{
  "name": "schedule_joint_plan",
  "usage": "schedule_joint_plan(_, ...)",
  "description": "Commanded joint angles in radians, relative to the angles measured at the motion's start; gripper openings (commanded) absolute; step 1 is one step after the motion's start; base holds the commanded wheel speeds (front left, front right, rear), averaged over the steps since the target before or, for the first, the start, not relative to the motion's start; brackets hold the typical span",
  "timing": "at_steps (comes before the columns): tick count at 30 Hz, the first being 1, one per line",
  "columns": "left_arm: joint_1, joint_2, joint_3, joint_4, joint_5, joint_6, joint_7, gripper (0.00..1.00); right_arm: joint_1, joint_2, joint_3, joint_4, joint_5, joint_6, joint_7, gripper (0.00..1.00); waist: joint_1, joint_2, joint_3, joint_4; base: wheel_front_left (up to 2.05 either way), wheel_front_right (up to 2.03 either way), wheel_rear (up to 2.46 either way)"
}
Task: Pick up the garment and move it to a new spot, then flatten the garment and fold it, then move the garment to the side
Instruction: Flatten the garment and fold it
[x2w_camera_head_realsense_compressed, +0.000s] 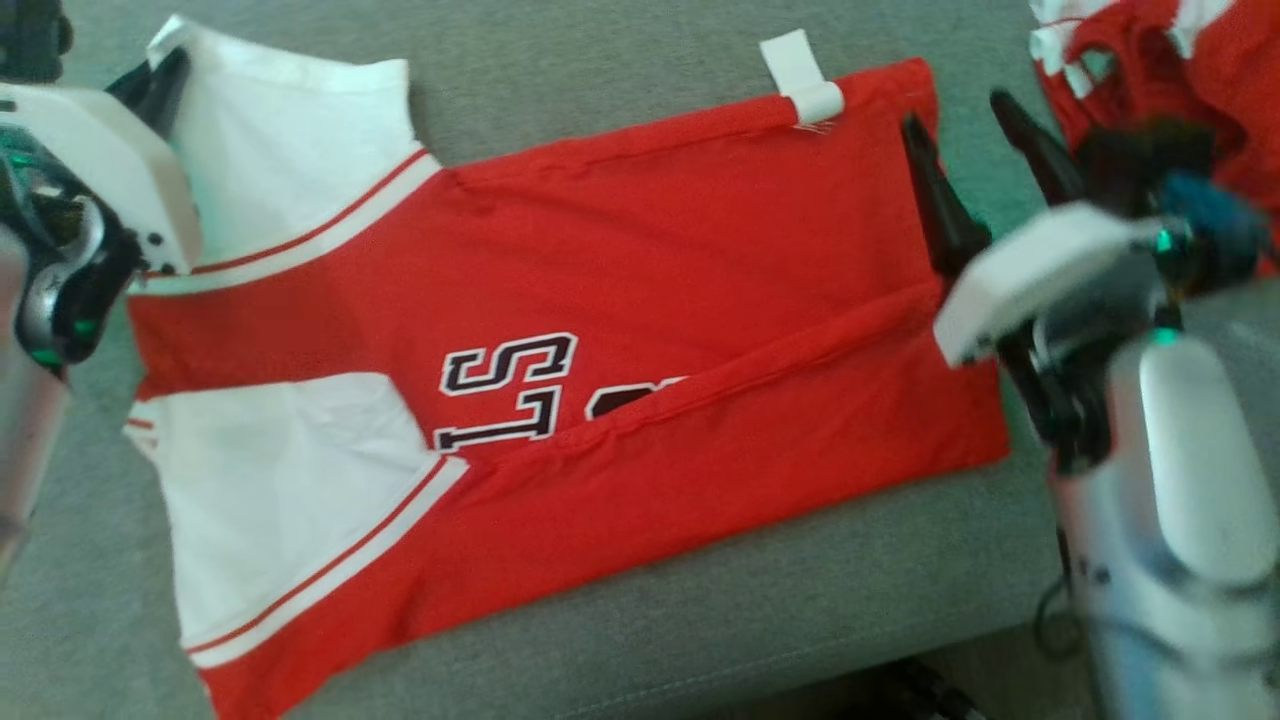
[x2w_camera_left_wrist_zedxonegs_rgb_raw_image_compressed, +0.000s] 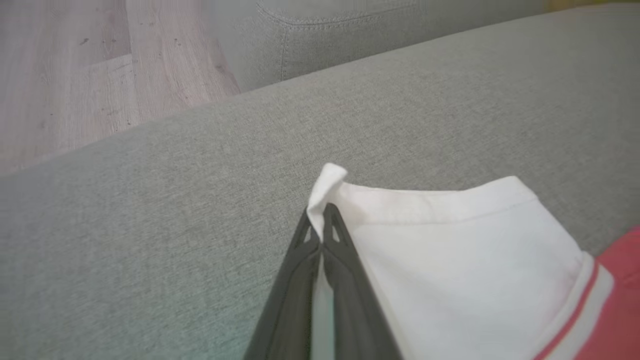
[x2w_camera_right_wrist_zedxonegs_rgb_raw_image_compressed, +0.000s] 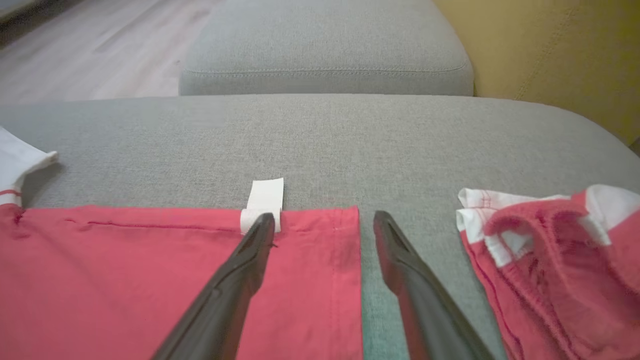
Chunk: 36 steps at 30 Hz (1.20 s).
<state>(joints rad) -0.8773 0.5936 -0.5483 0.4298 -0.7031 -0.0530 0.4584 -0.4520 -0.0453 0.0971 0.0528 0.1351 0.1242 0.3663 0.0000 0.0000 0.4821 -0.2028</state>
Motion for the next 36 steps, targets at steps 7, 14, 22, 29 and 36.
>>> schedule_joint_plan(7,-0.056,0.003,0.034,-0.075,0.009,-0.021,-0.09,0.0,-0.176,-0.05,0.006,0.147,-0.07,0.007,0.108,1.0,0.0,0.0,-0.027,0.091,0.0,0.0,0.0)
schedule_joint_plan(14,-0.042,-0.036,0.008,-0.126,0.006,-0.037,-0.139,0.0,-0.238,-0.099,-0.051,0.299,-0.071,0.007,0.156,1.0,0.0,0.0,-0.026,0.152,0.0,0.0,0.0)
schedule_joint_plan(22,-0.024,-0.052,-0.004,-0.159,0.001,-0.039,-0.163,0.0,-0.275,-0.109,-0.058,0.407,-0.017,0.007,0.169,0.43,0.0,0.0,-0.027,0.177,0.0,0.0,0.0)
schedule_joint_plan(29,-0.002,-0.056,-0.007,-0.165,-0.011,-0.04,-0.179,0.0,-0.293,-0.116,-0.054,0.471,0.001,0.007,0.134,0.0,0.0,0.0,-0.048,0.186,0.0,0.0,0.0)
schedule_joint_plan(36,0.075,-0.042,-0.005,-0.206,-0.03,-0.043,-0.226,0.0,-0.256,-0.127,-0.046,0.48,0.02,0.007,0.04,0.0,0.0,0.0,-0.116,0.191,0.0,0.0,0.0)
